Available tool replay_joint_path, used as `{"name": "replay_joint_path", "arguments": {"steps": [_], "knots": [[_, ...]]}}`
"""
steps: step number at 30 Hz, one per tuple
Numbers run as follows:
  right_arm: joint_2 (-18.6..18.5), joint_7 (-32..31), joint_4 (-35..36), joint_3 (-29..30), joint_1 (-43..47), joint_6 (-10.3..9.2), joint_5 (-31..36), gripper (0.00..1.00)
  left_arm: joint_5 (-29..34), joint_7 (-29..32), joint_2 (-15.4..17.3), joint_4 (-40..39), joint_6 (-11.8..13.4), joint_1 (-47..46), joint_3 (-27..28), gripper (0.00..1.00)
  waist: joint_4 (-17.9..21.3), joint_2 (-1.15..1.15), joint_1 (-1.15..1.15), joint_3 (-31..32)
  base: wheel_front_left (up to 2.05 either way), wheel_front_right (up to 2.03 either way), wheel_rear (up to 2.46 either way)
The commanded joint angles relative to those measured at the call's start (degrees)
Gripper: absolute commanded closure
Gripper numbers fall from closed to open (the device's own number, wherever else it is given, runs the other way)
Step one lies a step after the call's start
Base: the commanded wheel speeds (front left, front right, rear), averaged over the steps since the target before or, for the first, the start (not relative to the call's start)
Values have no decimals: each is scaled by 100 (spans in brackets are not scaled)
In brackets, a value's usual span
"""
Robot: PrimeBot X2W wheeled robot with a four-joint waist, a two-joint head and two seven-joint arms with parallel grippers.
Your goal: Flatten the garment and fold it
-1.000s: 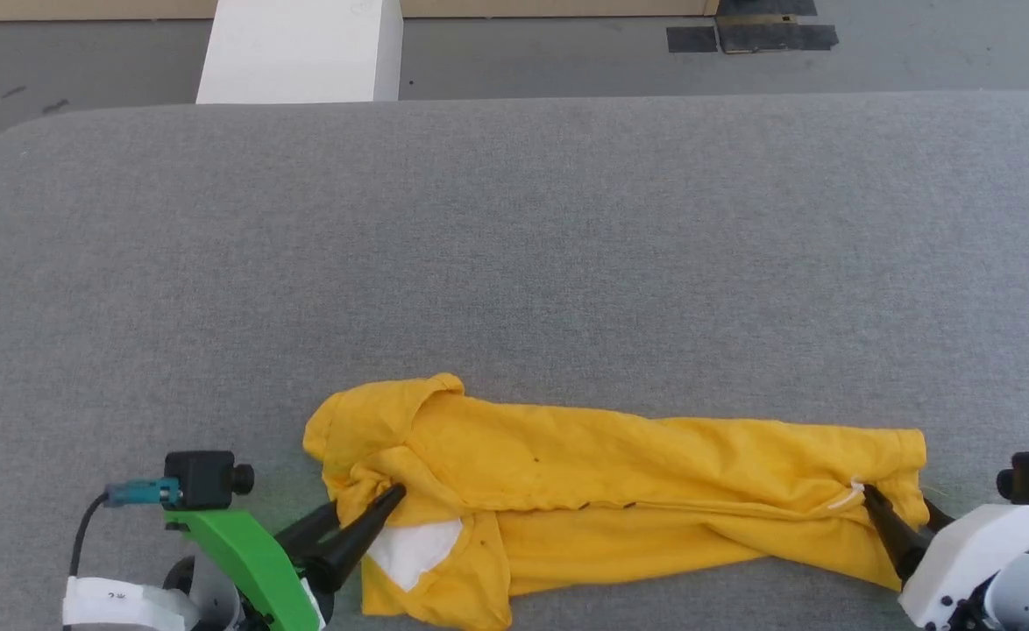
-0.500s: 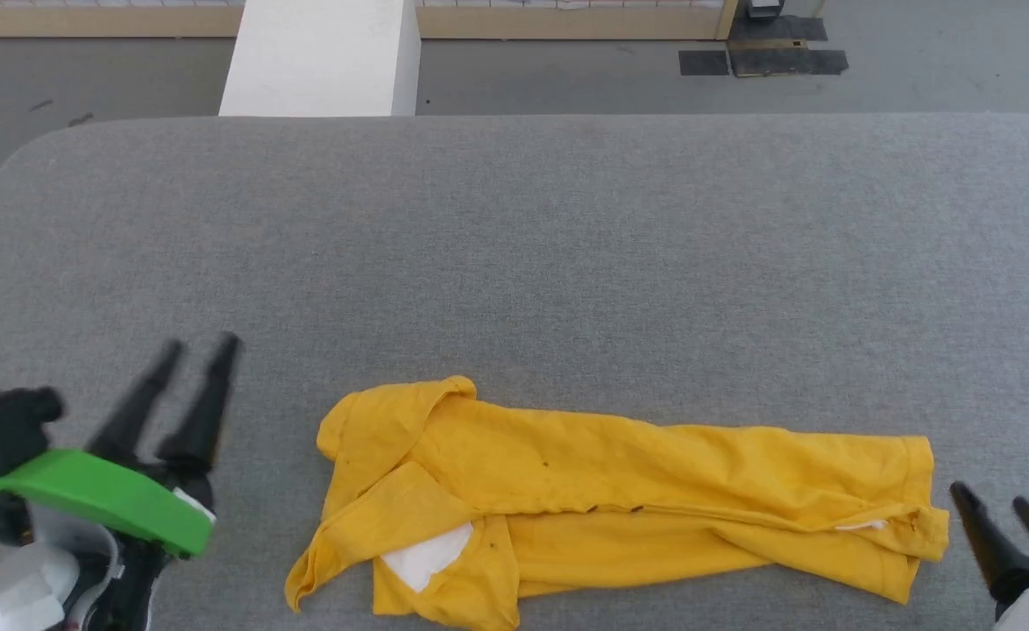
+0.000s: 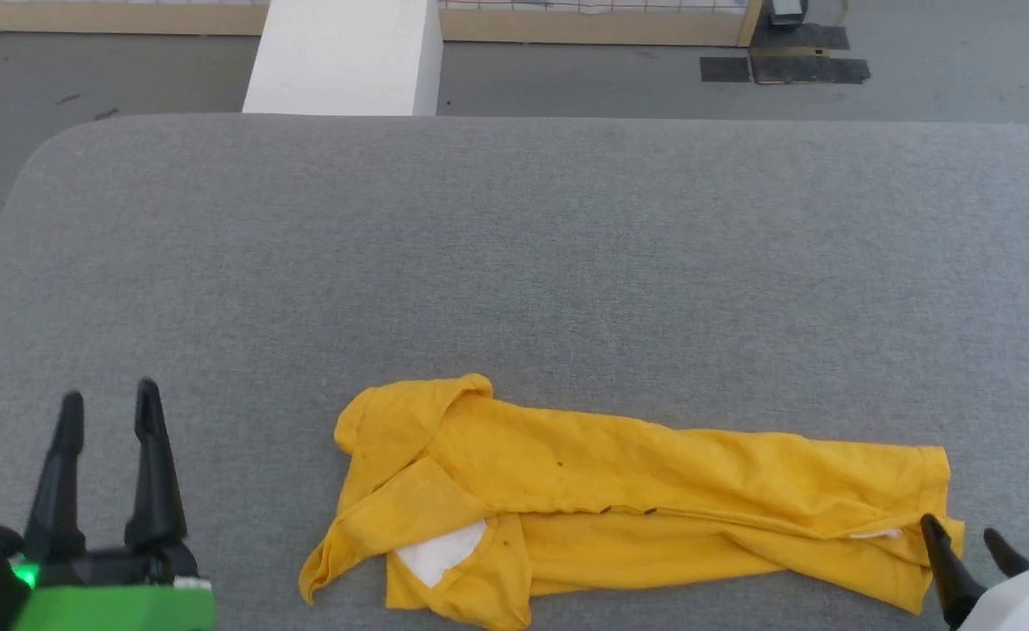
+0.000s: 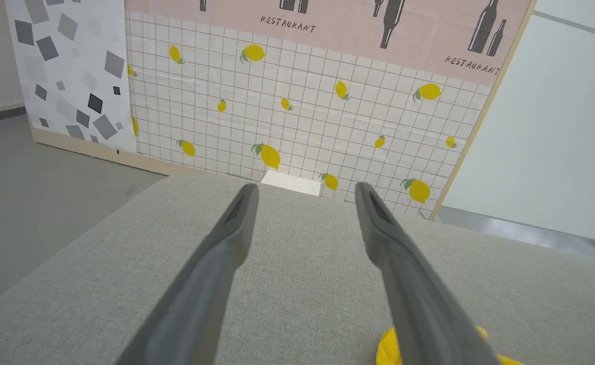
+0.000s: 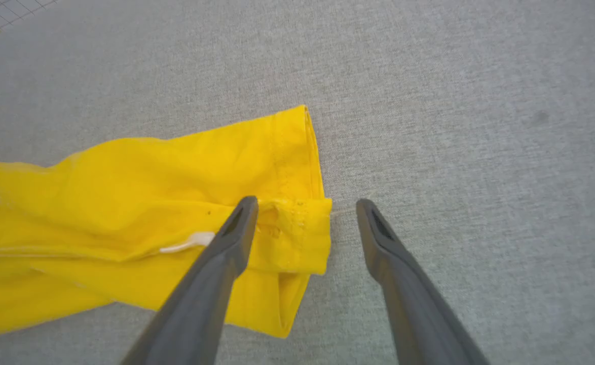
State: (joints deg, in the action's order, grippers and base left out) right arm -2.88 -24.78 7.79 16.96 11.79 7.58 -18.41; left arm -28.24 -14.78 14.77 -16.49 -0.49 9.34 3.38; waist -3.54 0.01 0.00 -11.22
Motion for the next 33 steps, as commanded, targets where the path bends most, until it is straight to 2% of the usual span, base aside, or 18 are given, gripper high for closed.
{"name": "replay_joint_path", "arguments": {"steps": [1,6,10,14,15,16,17,29,33], "knots": [[1,80,-109,-16,-16,-9,67,0,137,-21,-157,61,-141,111,111,0,-49,-1,0,41,0,0,0],[1,202,-593,-7,-148,-9,160,0,383,-21,-603,257,-523,159,362,0,-144,-1,0,120,0,0,0],[1,226,-1116,-104,-373,-9,183,0,479,-21,-792,404,-668,148,392,0,-215,-1,0,190,0,0,0],[1,76,-1529,-173,-504,-9,109,0,483,-21,-828,485,-691,161,330,0,-230,-1,0,226,0,0,0],[1,18,-1630,-175,-523,-9,91,51,478,-21,-831,496,-694,160,308,0,-235,-1,0,233,0,0,0],[1,-55,-1751,-135,-548,-9,74,83,462,-21,-818,515,-695,163,251,0,-240,-1,0,243,0,0,0],[1,-120,-1837,-96,-562,-9,73,100,450,-21,-793,531,-696,166,198,0,-245,-1,0,250,0,0,0],[1,-189,-1804,323,-829,-9,301,100,334,-21,-641,607,-699,206,-84,0,-212,-1,0,354,0,0,0],[1,-155,-1589,788,-923,-9,554,100,406,-21,-581,634,-699,225,-150,0,-181,-1,0,361,0,0,0]]}}
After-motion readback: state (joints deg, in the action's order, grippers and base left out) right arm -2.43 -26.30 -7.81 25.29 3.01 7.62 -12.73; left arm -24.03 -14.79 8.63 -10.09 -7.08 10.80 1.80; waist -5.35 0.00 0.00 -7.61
